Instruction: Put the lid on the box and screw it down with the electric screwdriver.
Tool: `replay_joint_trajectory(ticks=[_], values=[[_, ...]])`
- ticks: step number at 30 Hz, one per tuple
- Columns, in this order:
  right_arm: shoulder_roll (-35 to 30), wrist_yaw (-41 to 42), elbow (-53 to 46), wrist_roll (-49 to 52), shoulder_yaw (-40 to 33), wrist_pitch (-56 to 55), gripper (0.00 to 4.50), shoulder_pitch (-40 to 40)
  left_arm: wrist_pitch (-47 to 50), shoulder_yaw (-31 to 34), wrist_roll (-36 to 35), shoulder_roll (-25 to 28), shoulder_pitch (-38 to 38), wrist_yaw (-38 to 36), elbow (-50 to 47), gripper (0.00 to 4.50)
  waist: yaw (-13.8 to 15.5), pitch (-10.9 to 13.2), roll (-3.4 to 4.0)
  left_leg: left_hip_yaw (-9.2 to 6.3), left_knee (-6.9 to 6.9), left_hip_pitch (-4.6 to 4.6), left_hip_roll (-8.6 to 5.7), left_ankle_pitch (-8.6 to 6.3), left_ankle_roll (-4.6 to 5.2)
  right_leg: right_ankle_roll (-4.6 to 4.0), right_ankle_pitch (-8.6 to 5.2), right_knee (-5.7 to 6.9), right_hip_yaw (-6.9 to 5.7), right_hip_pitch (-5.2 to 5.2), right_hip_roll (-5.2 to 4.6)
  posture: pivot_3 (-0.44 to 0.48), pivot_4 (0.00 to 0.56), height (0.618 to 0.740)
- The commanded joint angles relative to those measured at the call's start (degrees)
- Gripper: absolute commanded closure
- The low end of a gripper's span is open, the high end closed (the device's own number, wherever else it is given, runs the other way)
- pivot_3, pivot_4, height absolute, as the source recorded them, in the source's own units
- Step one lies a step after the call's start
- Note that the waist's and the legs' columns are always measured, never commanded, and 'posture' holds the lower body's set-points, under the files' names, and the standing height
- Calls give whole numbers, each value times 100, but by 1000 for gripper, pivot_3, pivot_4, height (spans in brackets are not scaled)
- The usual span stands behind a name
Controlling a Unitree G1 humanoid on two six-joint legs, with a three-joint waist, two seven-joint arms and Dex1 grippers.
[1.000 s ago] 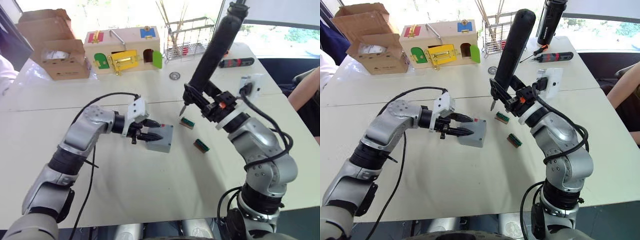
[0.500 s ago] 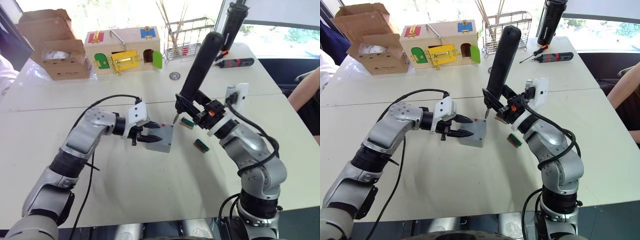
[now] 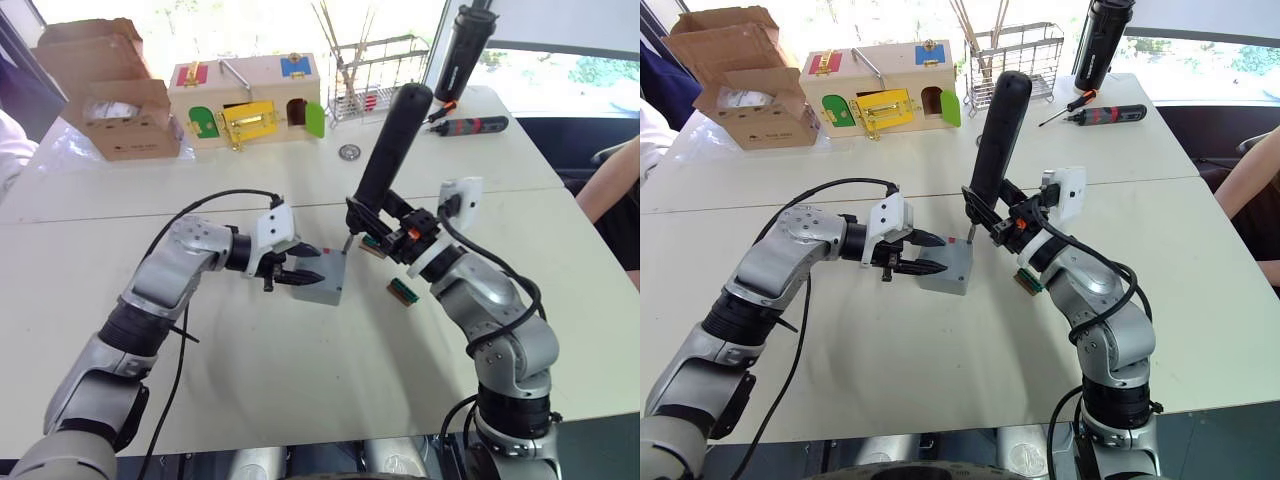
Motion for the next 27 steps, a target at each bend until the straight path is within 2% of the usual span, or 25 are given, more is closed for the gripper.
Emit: replay_joint_trajectory(ticks=[1, 8, 11, 16, 27], values=[[-88, 62, -63, -103, 178, -313, 2704, 6, 98, -17, 81, 92, 29, -6, -52, 2172, -1, 0, 0, 0, 0, 0, 0, 0, 0, 0, 0, 0, 0, 0, 0, 0, 150, 740], [-482, 294, 184, -438, 843, -327, 2704, 195, 145, -15, 69, 98, 32, -6, -86, 2172, -4, -17, -8, 0, -3, 21, 0, -1, 2, 0, 0, -1, 1, 18, 1, 0, 150, 740], [-510, 155, 489, -683, 1031, -281, 2704, 168, 166, -21, 72, 109, 65, -7, -113, 2172, -3, -51, -20, 0, -7, 34, 1, -2, 3, 0, 0, -1, 1, 28, 2, 0, 150, 740], [-412, 87, 737, -756, 1078, -330, 2704, 166, 170, -34, 127, 101, 140, 6, -125, 2172, 45, -70, -21, -2, -22, 113, 4, -10, 17, -1, -1, -24, 1, 112, 5, 0, 150, 740], [-341, 61, 934, -860, 1074, -541, 2704, 278, 267, -4, 121, 71, 192, 43, -194, 2172, 63, -116, -54, -5, -22, 144, 4, -27, 45, -1, -1, -28, 5, 144, 2, 0, 150, 740]])
